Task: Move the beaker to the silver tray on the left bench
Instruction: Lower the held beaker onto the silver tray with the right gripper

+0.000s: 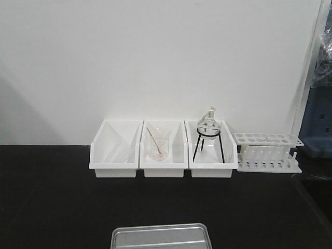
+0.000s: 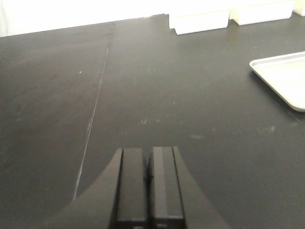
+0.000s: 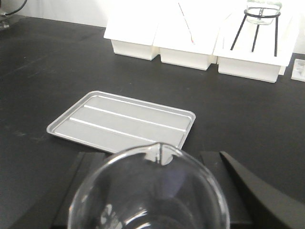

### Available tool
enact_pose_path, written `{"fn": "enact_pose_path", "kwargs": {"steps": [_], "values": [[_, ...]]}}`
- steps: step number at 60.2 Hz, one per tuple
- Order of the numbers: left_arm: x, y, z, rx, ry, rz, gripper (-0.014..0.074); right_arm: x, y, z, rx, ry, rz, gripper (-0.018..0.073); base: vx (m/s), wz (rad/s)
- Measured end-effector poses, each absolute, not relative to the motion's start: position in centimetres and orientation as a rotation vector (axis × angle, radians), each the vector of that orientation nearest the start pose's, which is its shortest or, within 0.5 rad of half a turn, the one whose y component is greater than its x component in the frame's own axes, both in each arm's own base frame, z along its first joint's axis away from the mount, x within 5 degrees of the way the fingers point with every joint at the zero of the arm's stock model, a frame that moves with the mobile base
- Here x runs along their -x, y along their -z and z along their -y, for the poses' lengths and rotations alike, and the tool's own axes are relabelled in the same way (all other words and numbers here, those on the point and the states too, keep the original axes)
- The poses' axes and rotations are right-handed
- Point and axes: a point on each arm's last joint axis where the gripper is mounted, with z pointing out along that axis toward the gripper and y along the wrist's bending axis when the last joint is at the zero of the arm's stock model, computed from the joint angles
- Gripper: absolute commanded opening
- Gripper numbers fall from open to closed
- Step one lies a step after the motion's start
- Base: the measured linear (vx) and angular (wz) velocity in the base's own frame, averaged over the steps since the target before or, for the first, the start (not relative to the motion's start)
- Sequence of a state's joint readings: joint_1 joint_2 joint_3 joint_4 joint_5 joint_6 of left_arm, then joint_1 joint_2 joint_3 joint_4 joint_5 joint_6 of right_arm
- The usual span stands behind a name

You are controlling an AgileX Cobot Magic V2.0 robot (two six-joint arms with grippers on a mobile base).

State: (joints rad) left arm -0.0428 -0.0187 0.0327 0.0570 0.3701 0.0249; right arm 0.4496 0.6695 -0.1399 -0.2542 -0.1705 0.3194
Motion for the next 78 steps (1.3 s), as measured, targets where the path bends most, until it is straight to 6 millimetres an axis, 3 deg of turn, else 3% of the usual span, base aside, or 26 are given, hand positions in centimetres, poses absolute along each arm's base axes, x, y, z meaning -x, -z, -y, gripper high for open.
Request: {"fn": "enact_pose_path", "kwargs": {"steps": [38, 49, 55, 67, 78], "values": [[-5.2, -17.0, 0.0, -0.098, -0.044, -1.865, 0.0001, -11.2, -21.6, -5.8, 0.383, -0.4, -1.827, -0.0011, 0.04, 0.0], [-5.2, -17.0, 0.0, -0.098, -0.044, -1.865, 0.0001, -11.6, -22.3, -6.1, 0.414, -0.394, -1.731, -0.0011, 0.0, 0.0], [-5.2, -17.0, 0.0, -0.098, -0.044, -1.865, 0.0001, -13.5, -22.4, -6.2, 0.44, -0.303, -1.691, -0.0011, 0.0, 0.0], [-5.2, -17.0, 0.0, -0.098, -0.044, -1.865, 0.0001, -20.2, -20.7, -6.5, 0.293, -0.245, -1.734, -0.001, 0.0, 0.0], [-5.2, -17.0, 0.0, -0.098, -0.044, -1.865, 0.0001, -24.9, -17.4, -9.5, 0.497, -0.342, -1.75, -0.0009, 0.0, 0.0]]}}
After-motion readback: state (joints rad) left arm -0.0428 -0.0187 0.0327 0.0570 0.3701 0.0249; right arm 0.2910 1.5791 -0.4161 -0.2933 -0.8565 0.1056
